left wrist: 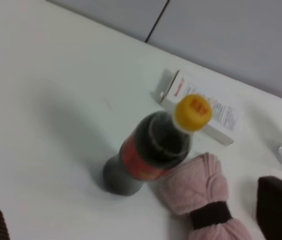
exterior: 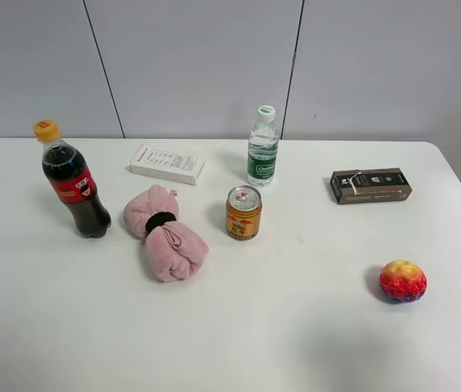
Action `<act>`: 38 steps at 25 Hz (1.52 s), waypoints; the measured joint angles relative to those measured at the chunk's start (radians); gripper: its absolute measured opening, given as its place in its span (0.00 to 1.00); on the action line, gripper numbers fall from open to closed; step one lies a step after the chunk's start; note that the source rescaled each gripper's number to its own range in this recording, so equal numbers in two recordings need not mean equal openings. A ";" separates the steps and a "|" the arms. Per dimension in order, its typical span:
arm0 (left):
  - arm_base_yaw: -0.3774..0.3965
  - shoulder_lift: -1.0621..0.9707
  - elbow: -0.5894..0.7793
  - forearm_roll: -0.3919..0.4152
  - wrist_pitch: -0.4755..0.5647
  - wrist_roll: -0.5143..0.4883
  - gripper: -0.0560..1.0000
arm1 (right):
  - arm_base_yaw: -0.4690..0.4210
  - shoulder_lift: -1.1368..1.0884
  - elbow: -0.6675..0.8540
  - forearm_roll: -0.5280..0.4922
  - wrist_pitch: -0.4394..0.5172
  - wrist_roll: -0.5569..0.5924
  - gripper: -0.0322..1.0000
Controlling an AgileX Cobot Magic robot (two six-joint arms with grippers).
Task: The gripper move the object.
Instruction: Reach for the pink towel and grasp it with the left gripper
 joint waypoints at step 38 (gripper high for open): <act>-0.576 0.837 -0.115 0.066 -0.329 -0.353 1.00 | 0.000 0.000 0.000 0.000 0.000 0.000 1.00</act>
